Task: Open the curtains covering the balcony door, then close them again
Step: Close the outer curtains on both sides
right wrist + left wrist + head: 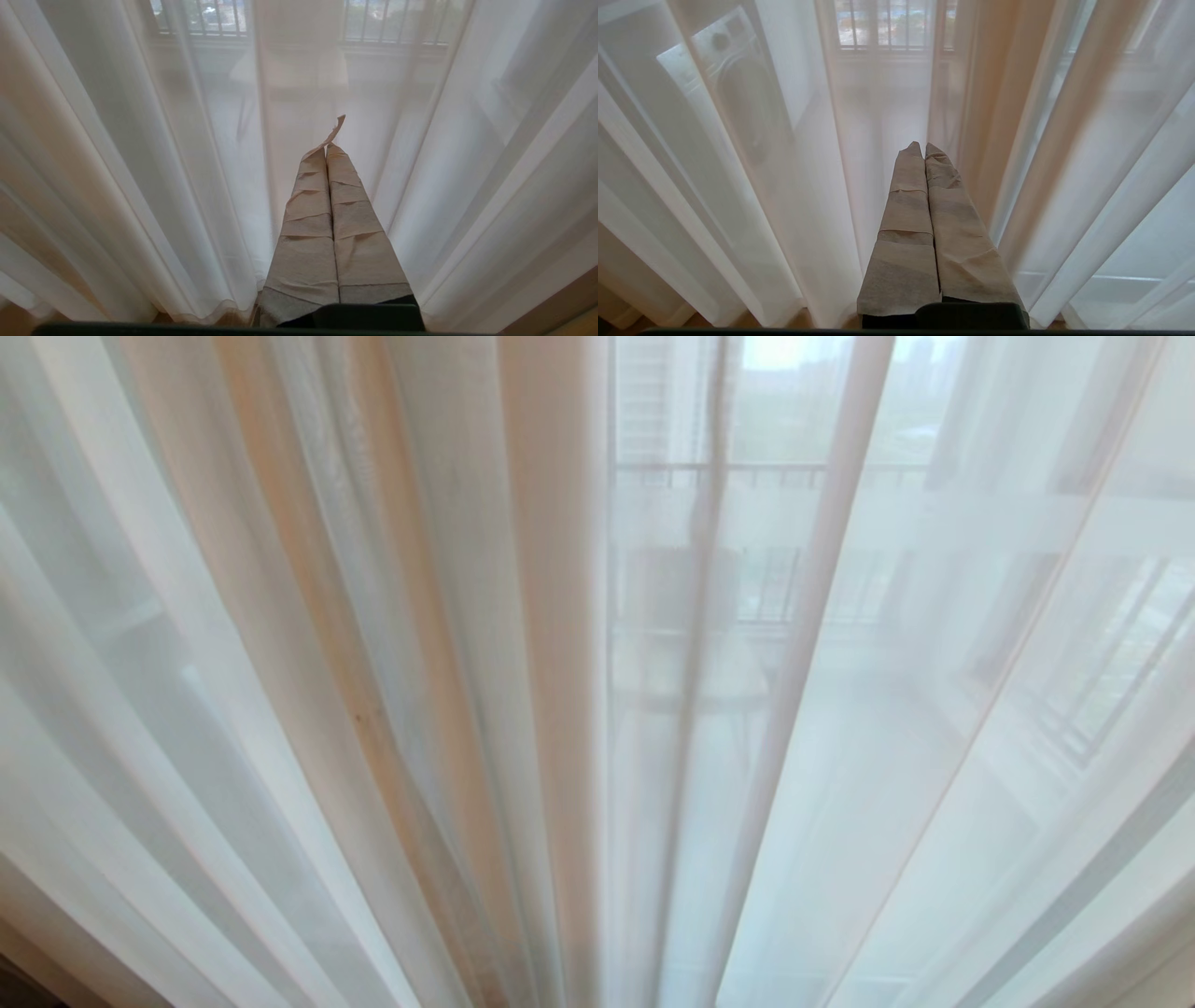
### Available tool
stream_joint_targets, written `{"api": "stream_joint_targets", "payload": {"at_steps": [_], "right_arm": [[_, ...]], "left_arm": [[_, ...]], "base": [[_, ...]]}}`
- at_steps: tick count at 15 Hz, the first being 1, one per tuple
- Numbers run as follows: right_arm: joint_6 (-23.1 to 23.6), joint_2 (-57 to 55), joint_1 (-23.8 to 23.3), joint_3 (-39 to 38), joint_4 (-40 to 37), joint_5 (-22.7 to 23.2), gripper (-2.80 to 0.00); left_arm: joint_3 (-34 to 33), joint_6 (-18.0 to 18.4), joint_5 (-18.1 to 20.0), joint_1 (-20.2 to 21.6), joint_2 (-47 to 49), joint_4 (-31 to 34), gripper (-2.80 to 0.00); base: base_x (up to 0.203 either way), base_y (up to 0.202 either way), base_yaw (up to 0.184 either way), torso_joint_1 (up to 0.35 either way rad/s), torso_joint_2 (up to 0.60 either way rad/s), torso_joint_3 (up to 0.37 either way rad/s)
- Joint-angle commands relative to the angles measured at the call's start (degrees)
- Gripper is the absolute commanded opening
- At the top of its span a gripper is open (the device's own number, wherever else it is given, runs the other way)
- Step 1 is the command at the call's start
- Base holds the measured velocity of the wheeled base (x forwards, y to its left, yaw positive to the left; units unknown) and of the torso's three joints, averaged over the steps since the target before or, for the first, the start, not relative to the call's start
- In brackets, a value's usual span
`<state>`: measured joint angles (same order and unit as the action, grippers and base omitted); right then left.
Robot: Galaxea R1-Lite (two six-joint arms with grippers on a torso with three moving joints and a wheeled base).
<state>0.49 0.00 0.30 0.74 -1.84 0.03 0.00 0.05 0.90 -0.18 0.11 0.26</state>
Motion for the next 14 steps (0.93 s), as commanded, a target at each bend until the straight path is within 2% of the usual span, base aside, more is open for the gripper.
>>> {"api": "stream_joint_targets", "payload": {"at_steps": [1, 14], "right_arm": [[0.0, 0.0, 0.0, 0.0, 0.0, 0.1, -2.80], [0.0, 0.0, 0.0, 0.0, 0.0, 0.1, -2.80]], "left_arm": [[0.0, -0.1, 0.0, 0.0, -0.1, 0.0, -2.80], [0.0, 0.0, 0.0, 0.0, -0.1, -0.1, -2.80]], "base": [[0.000, 0.192, 0.002, 0.002, 0.00, 0.004], [0.000, 0.192, 0.001, 0.003, 0.00, 0.004]]}}
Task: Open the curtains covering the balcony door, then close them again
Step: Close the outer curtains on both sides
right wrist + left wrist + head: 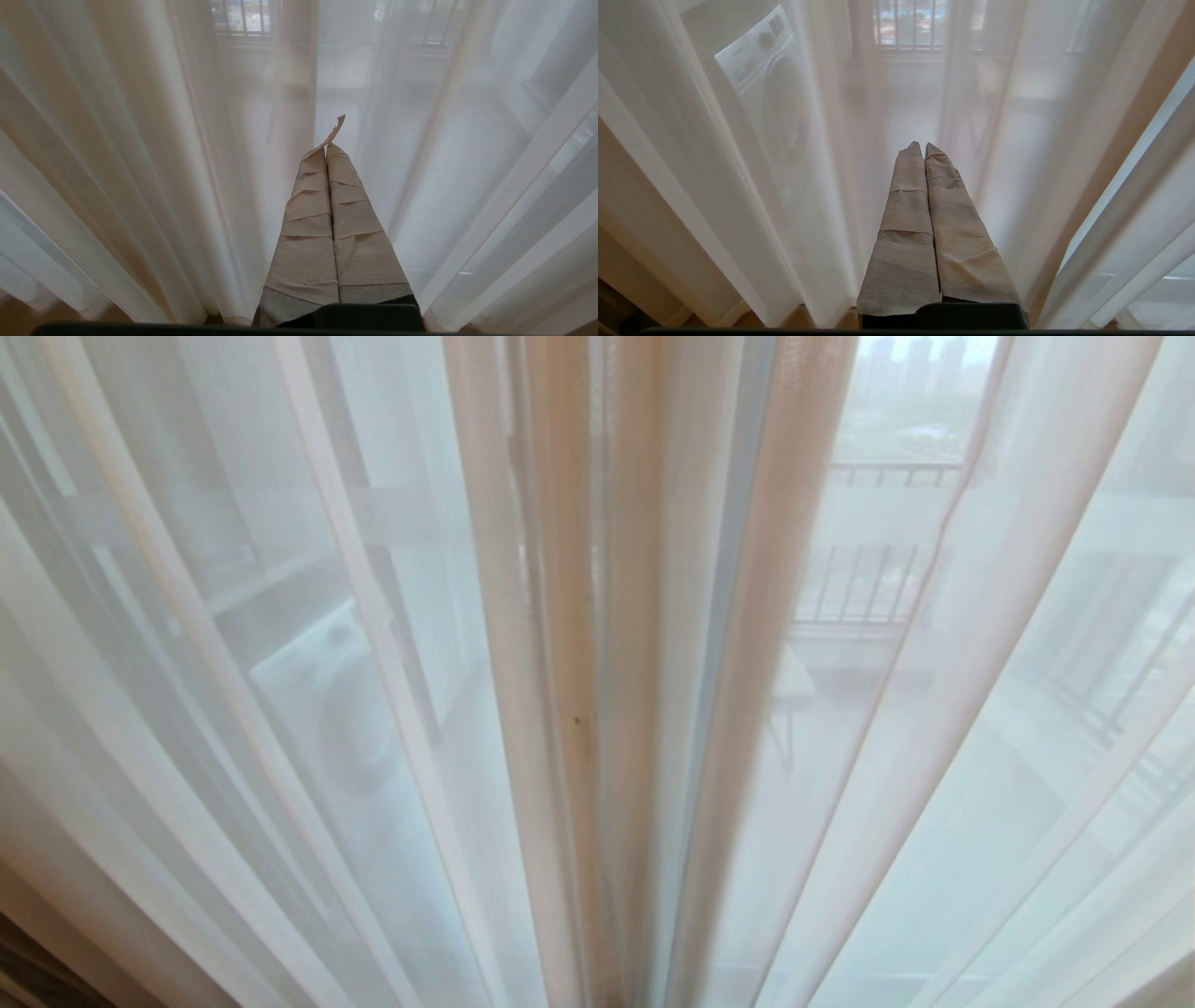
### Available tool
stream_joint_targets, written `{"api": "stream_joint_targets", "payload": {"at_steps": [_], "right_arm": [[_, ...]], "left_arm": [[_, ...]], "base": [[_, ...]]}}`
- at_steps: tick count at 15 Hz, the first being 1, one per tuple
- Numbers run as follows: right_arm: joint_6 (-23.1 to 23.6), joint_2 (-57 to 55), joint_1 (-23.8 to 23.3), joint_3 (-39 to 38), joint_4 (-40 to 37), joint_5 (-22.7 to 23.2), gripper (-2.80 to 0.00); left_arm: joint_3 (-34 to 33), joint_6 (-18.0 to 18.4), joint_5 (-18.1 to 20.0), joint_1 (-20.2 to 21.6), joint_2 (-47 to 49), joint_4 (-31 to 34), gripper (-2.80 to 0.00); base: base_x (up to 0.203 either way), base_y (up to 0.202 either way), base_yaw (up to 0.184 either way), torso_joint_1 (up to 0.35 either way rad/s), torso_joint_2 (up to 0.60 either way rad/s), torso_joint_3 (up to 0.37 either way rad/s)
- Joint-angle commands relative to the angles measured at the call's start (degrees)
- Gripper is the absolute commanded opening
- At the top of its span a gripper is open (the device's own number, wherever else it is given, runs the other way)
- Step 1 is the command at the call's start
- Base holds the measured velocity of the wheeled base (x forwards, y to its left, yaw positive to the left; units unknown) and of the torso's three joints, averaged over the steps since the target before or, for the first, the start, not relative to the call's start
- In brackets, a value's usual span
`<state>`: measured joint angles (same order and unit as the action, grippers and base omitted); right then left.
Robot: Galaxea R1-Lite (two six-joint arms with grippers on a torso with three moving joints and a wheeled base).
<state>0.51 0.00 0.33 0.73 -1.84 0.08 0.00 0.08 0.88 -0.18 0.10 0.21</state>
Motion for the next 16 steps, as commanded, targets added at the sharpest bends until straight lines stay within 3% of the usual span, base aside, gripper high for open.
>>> {"api": "stream_joint_targets", "payload": {"at_steps": [1, 16], "right_arm": [[0.0, 0.0, 0.0, 0.1, 0.0, 0.0, -2.80], [0.0, 0.0, 0.0, 0.0, 0.0, 0.0, -2.80]], "left_arm": [[0.0, 0.0, 0.0, 0.0, -0.1, 0.0, -2.80], [0.0, 0.1, 0.1, 0.0, -0.1, 0.1, -2.80]], "base": [[0.000, 0.192, -0.001, 0.011, 0.00, 0.005], [0.000, 0.191, 0.001, 0.002, 0.00, 0.001]]}}
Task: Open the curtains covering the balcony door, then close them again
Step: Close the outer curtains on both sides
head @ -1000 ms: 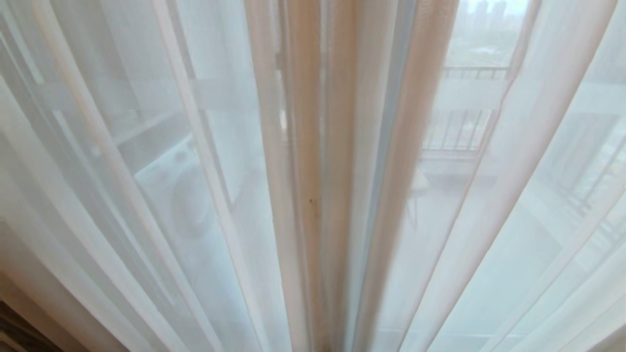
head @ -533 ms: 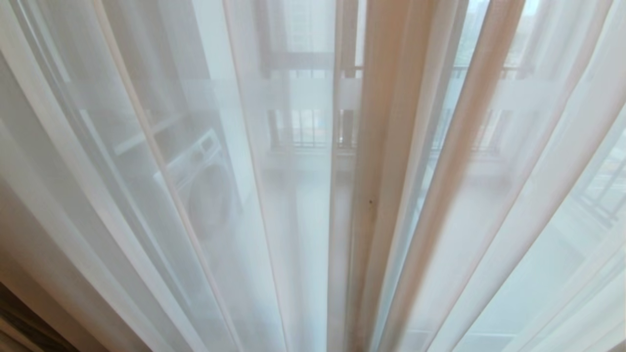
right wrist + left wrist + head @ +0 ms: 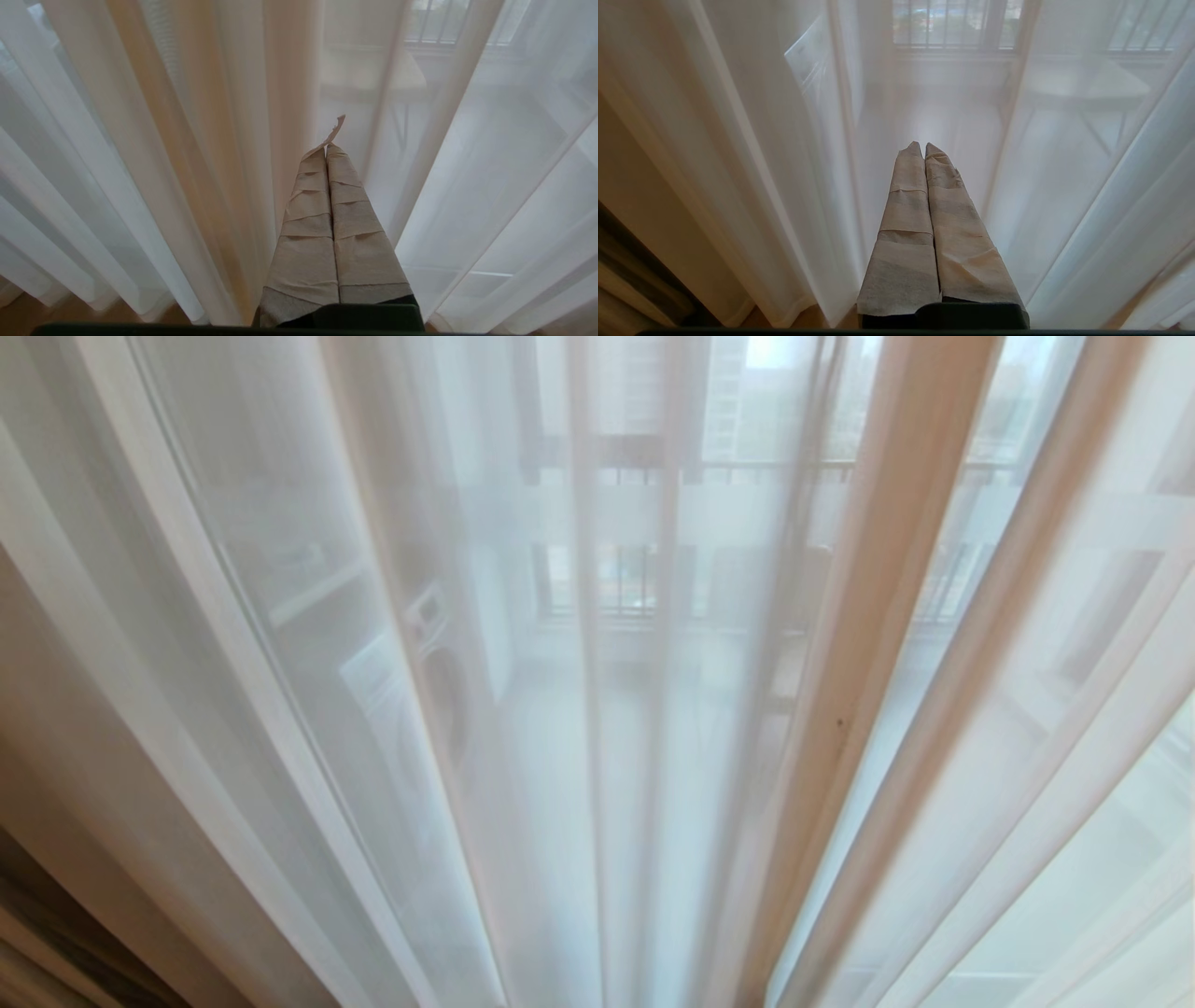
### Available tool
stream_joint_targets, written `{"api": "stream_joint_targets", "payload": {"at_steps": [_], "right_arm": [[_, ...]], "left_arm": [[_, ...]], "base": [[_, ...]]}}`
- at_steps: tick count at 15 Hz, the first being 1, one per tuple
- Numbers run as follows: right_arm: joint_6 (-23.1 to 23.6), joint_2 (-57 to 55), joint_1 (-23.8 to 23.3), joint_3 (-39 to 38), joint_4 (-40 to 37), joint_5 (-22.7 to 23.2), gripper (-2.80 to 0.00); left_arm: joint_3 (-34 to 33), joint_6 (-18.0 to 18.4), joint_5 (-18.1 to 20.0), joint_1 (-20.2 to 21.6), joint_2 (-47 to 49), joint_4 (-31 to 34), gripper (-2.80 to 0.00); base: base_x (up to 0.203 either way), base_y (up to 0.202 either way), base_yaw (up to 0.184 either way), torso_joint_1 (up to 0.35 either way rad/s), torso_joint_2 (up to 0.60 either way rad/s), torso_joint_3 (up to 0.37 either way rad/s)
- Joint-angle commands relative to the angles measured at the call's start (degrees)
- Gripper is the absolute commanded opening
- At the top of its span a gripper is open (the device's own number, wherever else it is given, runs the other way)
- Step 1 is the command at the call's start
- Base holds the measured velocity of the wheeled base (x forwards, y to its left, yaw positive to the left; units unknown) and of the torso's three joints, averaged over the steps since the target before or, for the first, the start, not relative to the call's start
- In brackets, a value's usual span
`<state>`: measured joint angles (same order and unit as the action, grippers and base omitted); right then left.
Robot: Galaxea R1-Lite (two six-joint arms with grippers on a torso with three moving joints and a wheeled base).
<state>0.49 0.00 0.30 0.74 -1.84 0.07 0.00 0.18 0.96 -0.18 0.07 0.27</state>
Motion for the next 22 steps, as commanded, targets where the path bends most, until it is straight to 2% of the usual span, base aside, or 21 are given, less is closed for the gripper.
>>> {"api": "stream_joint_targets", "payload": {"at_steps": [1, 22], "right_arm": [[0.0, 0.0, 0.0, 0.0, 0.0, 0.0, -2.80], [0.0, 0.0, 0.0, 0.0, 0.0, 0.0, -2.80]], "left_arm": [[0.0, 0.0, 0.0, 0.0, -0.1, 0.0, -2.80], [0.0, 0.1, 0.0, 0.0, -0.1, 0.0, -2.80]], "base": [[0.000, 0.189, 0.003, 0.002, 0.00, -0.003], [0.000, 0.191, 0.002, 0.002, 0.00, 0.002]]}}
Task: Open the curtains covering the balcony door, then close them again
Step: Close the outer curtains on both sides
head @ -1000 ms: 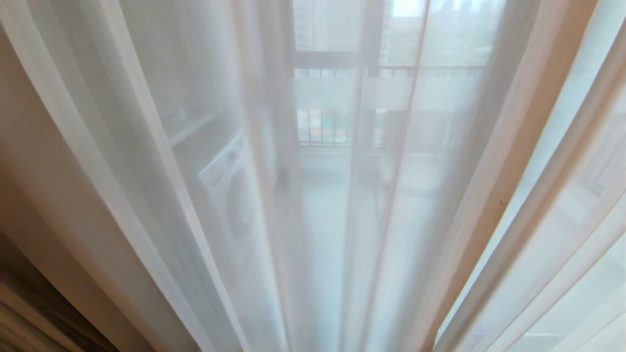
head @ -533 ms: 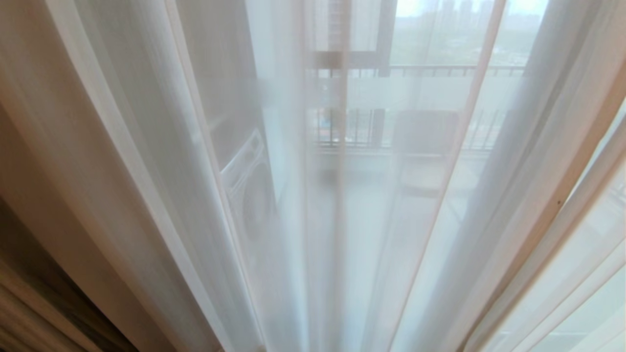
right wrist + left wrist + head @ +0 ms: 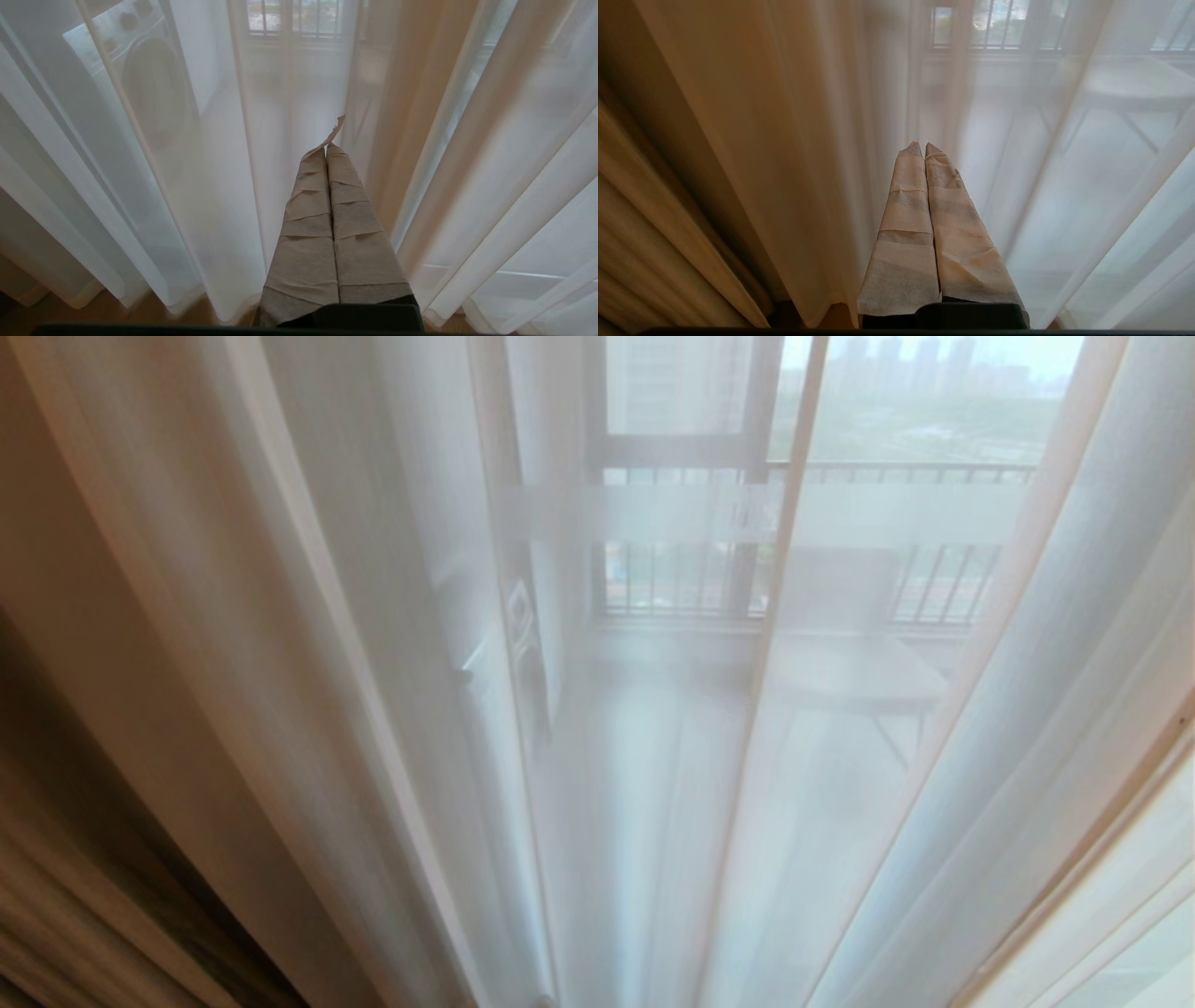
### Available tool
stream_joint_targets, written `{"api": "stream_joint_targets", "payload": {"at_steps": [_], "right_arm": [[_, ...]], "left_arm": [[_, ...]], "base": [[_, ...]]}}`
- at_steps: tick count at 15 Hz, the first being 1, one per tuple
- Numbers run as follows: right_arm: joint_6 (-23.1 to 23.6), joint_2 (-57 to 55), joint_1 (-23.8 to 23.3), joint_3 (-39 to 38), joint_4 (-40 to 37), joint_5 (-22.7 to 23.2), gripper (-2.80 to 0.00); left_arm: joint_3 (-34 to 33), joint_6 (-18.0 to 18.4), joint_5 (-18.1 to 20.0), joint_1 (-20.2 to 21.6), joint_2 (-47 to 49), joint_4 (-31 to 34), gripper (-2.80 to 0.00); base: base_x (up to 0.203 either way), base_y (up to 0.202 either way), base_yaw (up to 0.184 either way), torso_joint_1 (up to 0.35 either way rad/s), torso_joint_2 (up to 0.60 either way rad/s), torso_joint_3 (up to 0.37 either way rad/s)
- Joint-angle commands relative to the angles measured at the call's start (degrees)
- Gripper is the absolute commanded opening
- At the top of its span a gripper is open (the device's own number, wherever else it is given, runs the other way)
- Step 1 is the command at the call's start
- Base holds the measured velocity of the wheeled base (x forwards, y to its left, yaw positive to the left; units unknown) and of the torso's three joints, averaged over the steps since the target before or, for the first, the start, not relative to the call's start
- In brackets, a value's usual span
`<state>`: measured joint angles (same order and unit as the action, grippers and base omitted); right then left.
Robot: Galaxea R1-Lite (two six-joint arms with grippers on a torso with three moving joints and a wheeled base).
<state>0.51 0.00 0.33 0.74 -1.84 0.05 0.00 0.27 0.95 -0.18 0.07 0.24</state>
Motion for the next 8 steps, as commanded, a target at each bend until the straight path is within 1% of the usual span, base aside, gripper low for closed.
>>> {"api": "stream_joint_targets", "payload": {"at_steps": [1, 2, 3, 8], "right_arm": [[0.0, 0.0, 0.0, 0.0, 0.0, 0.0, -2.80], [0.0, 0.0, 0.0, 0.0, 0.0, 0.0, -2.80], [0.0, 0.0, 0.0, 0.0, 0.0, 0.0, -2.80], [0.0, 0.0, 0.0, 0.0, 0.0, 0.0, -2.80]], "left_arm": [[0.0, 0.0, 0.0, 0.0, -0.1, 0.0, -2.80], [0.0, 0.0, 0.0, 0.0, -0.1, 0.0, -2.80], [0.0, 0.0, -0.1, 0.0, -0.1, 0.0, -2.80], [0.0, -0.1, -0.1, 0.0, -0.1, 0.0, -2.80]], "base": [[0.000, 0.171, 0.001, 0.010, 0.00, 0.000], [0.000, 0.136, 0.004, -0.002, 0.00, 0.002], [0.000, 0.070, -0.002, 0.002, 0.01, 0.000], [0.000, 0.000, 0.000, 0.000, 0.00, 0.000]]}}
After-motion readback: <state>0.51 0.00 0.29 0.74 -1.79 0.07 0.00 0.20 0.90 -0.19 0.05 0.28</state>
